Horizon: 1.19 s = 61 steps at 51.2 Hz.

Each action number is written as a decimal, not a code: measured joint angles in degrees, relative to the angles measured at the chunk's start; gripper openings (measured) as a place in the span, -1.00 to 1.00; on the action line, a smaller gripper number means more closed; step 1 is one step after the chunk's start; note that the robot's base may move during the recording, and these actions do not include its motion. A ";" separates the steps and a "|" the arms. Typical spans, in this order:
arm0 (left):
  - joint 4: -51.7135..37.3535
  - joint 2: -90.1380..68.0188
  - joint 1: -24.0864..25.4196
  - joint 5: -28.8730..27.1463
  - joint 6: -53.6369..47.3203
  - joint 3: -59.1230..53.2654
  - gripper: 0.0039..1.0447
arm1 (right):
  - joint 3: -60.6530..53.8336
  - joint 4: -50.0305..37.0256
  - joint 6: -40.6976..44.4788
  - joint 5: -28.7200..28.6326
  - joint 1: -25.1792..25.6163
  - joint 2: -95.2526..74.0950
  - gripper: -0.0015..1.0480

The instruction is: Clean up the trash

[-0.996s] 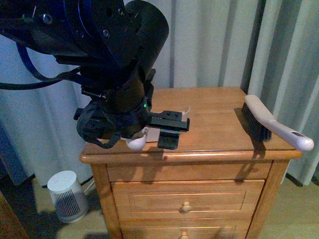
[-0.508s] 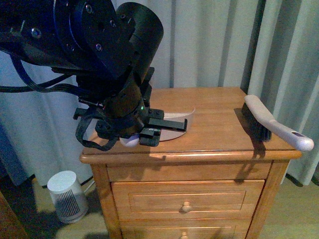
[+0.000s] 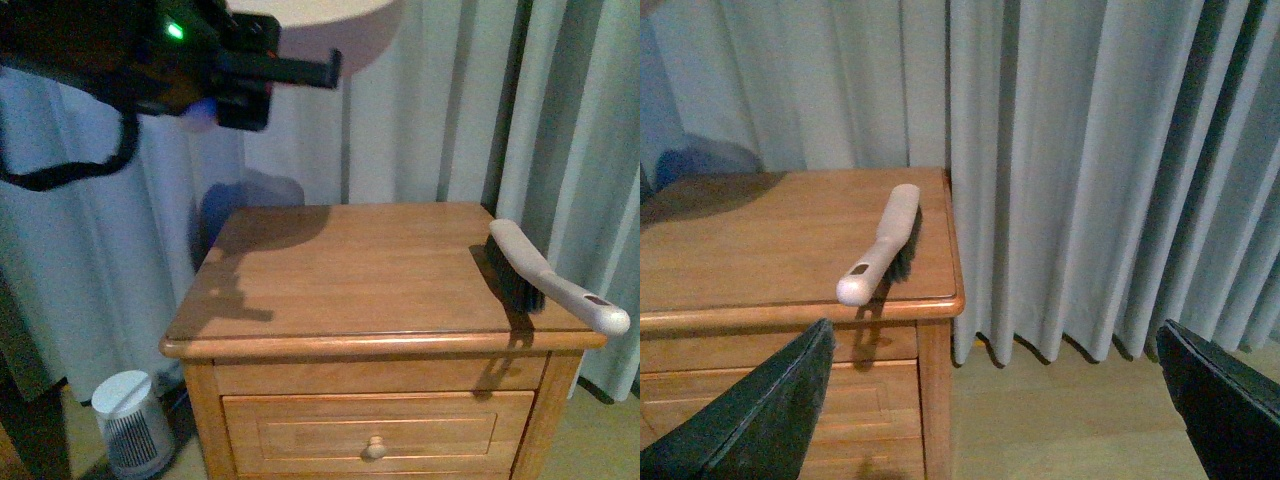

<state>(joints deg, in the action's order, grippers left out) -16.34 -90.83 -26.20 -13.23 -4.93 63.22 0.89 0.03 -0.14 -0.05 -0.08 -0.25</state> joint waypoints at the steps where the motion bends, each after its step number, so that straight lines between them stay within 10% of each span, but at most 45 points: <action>1: -0.55 0.87 0.15 0.02 -0.50 -0.72 -0.48 | 0.00 0.00 0.00 0.00 0.00 0.00 0.86; 48: 10.62 69.55 28.65 21.31 -4.39 -45.13 -0.48 | 0.00 0.00 0.00 0.07 -0.02 -0.02 0.86; 53: 10.71 69.72 31.87 21.86 -3.50 -45.94 -0.49 | 0.83 -1.97 4.68 22.43 -8.44 -6.21 0.86; 61: 10.71 69.77 32.20 22.34 -3.10 -45.97 -0.49 | 5.62 -8.74 6.01 28.41 -13.22 -20.41 0.86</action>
<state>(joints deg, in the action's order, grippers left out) -5.63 -21.06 6.00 9.10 -8.03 17.26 6.50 -8.71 5.87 28.36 -13.30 -20.67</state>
